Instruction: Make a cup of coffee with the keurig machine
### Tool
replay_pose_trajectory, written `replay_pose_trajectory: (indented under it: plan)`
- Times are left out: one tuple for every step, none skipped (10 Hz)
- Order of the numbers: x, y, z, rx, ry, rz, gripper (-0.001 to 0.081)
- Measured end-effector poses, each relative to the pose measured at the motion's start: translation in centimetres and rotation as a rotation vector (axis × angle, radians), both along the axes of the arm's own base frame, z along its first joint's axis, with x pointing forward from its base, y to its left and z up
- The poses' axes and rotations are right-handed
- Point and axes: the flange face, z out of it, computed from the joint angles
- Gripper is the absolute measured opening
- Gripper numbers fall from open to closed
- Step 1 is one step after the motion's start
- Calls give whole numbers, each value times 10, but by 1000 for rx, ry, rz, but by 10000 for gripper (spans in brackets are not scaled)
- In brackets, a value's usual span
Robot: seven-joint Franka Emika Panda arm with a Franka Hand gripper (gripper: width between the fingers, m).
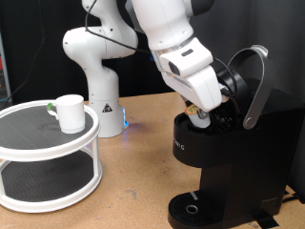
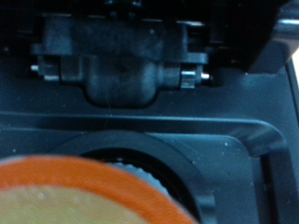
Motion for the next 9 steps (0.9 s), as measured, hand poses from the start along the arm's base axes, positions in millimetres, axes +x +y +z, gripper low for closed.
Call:
replay_pose_trajectory:
  plan:
    - [0,0,-2,-5,4,3,448]
    - [1,1,-5,-11,10,6,448]
    - [2,3,-6,-19,16,4,448]
    - [2,5,-8,-27,22,1,448]
    - [3,7,-10,-33,24,-2,448]
    - [3,8,-12,-35,24,-5,448]
    - [4,9,-13,-37,24,-7,448]
    - [4,10,-13,-37,24,-7,448]
    - [4,10,-15,-38,29,-7,449]
